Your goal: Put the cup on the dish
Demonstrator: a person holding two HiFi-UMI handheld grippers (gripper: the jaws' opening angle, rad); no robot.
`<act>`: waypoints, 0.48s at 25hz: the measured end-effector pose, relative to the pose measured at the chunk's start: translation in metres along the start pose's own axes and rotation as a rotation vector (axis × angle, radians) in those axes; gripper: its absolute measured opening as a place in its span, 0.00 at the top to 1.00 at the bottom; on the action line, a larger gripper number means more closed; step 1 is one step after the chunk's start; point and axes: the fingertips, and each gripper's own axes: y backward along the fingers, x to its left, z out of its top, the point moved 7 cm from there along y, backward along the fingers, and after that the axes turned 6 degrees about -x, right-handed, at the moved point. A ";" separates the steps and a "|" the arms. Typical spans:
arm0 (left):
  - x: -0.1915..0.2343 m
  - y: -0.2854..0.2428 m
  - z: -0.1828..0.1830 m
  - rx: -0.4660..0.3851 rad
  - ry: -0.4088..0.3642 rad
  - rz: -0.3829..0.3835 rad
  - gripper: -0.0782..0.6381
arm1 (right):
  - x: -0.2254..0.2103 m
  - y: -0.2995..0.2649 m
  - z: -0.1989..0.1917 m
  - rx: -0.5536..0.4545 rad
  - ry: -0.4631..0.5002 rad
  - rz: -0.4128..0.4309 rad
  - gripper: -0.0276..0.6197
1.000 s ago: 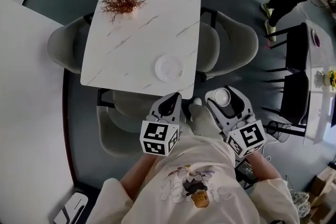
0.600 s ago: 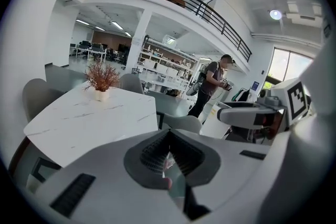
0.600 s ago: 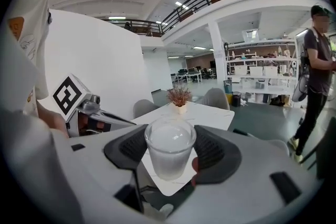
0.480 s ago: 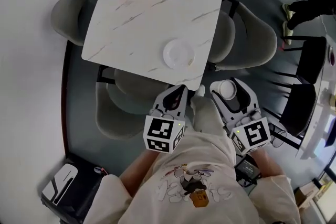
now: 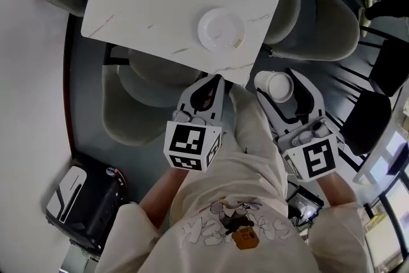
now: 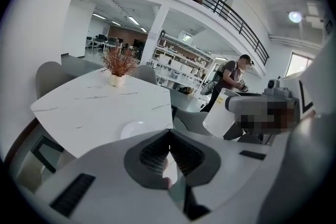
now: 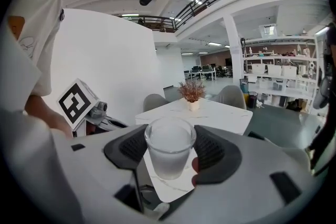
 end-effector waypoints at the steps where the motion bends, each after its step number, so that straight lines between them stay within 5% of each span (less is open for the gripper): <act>1: 0.003 -0.003 -0.002 -0.001 0.005 0.009 0.89 | 0.000 -0.004 -0.001 0.001 0.002 0.012 0.54; 12: 0.028 -0.039 -0.016 -0.032 -0.003 0.048 0.89 | -0.019 -0.043 -0.031 0.024 -0.058 0.037 0.54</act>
